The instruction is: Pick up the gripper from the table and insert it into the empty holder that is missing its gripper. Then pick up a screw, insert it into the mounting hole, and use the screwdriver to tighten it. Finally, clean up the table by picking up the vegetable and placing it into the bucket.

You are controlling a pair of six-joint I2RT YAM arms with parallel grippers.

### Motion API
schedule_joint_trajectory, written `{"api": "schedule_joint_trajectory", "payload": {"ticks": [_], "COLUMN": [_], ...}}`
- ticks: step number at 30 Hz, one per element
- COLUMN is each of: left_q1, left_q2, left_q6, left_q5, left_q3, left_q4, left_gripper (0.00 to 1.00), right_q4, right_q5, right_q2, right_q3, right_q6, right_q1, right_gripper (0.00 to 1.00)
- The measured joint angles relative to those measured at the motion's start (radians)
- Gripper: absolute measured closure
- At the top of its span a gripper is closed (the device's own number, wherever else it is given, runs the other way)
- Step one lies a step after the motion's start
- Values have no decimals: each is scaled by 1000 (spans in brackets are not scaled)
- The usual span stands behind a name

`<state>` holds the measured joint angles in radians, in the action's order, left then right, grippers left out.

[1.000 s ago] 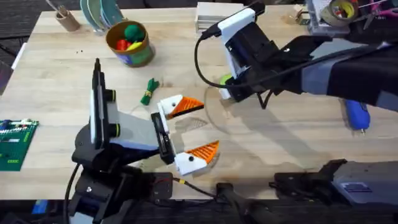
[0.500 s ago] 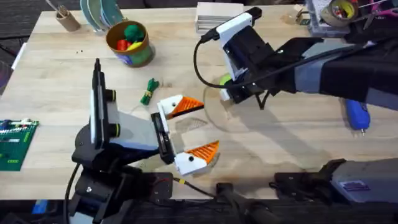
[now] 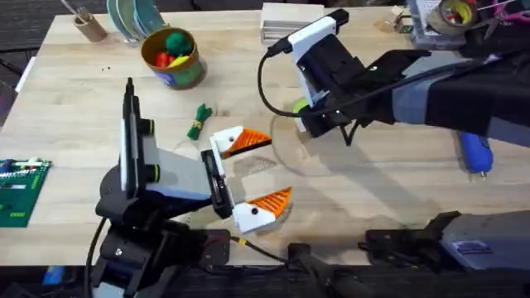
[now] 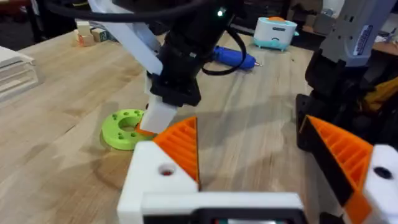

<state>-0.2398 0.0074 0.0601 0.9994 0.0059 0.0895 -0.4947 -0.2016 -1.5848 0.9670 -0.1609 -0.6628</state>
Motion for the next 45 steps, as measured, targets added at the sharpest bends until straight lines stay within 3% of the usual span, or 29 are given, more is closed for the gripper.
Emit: {"api": "schedule_joint_trajectory", "payload": {"ticks": [13, 32, 45], "left_q1": [0, 0, 0], "left_q2": [0, 0, 0], "left_q6": [0, 0, 0], "left_q5": [0, 0, 0], "left_q3": [0, 0, 0], "left_q4": [0, 0, 0], "left_gripper": [7, 8, 8], "right_q4": [-8, -75, -336], "right_q5": [-4, -8, -7], "right_q2": [0, 34, 54], "right_q3": [6, 26, 259], "right_q6": [0, 51, 141], "right_q1": [0, 0, 0], "right_gripper": [987, 993, 993]}}
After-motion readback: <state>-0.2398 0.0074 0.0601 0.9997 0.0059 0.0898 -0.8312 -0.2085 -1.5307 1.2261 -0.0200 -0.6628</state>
